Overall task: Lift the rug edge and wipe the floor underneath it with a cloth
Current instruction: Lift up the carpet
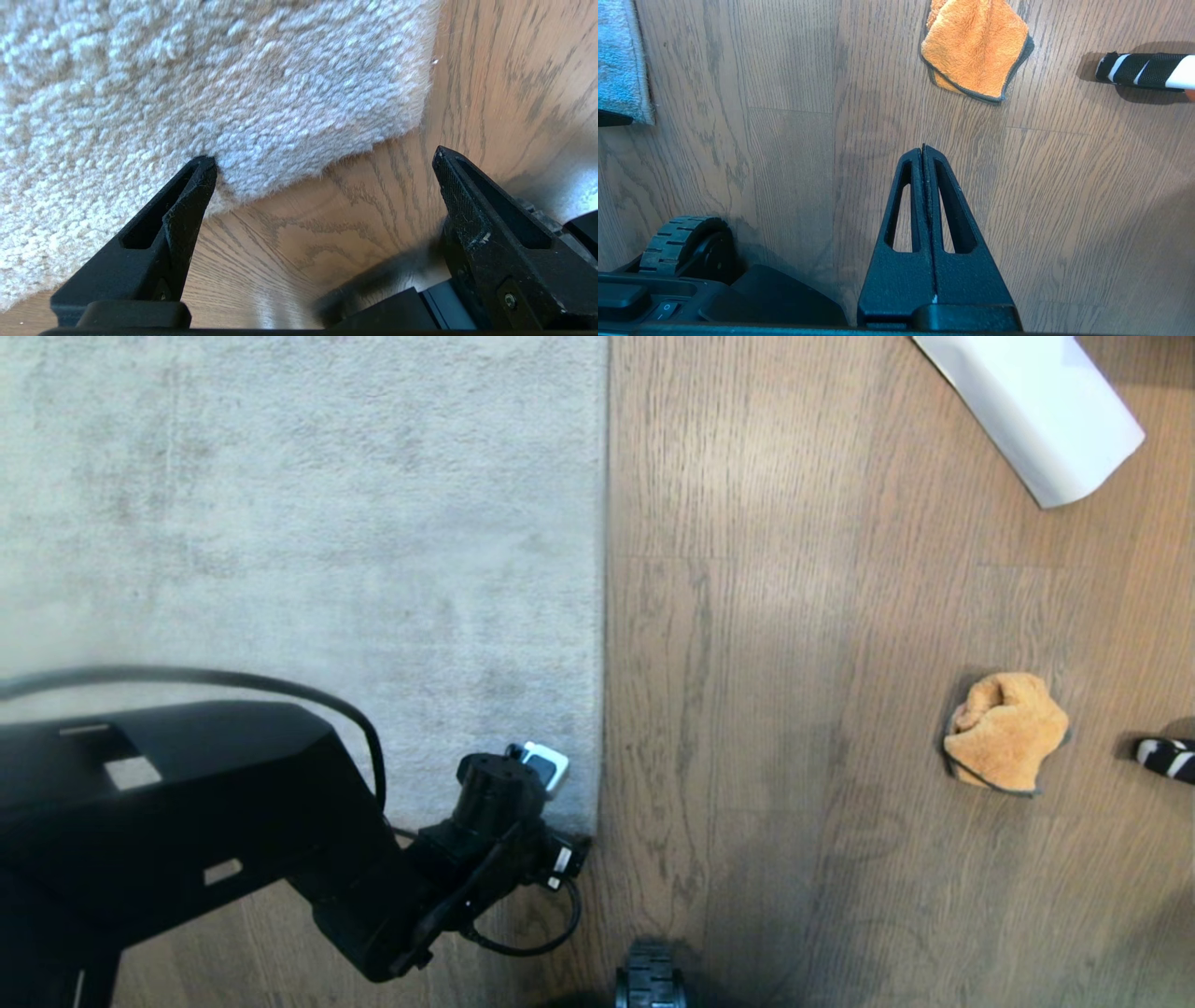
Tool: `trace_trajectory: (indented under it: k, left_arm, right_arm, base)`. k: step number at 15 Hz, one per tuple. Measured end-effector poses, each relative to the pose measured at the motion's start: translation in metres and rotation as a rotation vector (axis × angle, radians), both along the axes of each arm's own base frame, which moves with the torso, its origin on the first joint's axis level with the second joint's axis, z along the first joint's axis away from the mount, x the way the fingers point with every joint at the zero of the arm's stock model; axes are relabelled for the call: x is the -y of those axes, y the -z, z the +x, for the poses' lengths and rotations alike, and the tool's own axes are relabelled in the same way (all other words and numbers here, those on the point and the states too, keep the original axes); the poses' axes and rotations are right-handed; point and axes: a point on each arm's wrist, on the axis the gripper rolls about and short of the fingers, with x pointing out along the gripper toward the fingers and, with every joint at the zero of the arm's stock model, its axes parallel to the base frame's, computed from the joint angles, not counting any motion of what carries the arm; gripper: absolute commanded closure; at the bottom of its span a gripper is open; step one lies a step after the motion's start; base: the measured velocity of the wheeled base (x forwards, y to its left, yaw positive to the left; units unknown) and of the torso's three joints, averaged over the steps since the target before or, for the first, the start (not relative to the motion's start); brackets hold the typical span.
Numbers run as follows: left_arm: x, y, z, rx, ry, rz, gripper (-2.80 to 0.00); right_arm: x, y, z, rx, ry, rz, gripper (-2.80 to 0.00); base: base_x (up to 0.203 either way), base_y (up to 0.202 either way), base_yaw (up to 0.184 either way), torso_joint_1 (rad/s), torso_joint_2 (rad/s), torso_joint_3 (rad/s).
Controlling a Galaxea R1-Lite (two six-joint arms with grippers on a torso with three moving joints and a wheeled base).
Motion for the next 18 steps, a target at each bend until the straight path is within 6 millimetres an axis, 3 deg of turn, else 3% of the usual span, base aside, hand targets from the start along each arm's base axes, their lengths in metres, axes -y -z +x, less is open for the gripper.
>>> trace_trajectory:
  k: [18]
  left_arm:
    - [0.0084,-0.0011,0.0002,0.005,0.022,0.064,-2.8]
  right_arm:
    - [0.0,0.0,0.0,0.0,0.0,0.0,0.0]
  base:
    - [0.0,0.0,0.0,0.0,0.0,0.0]
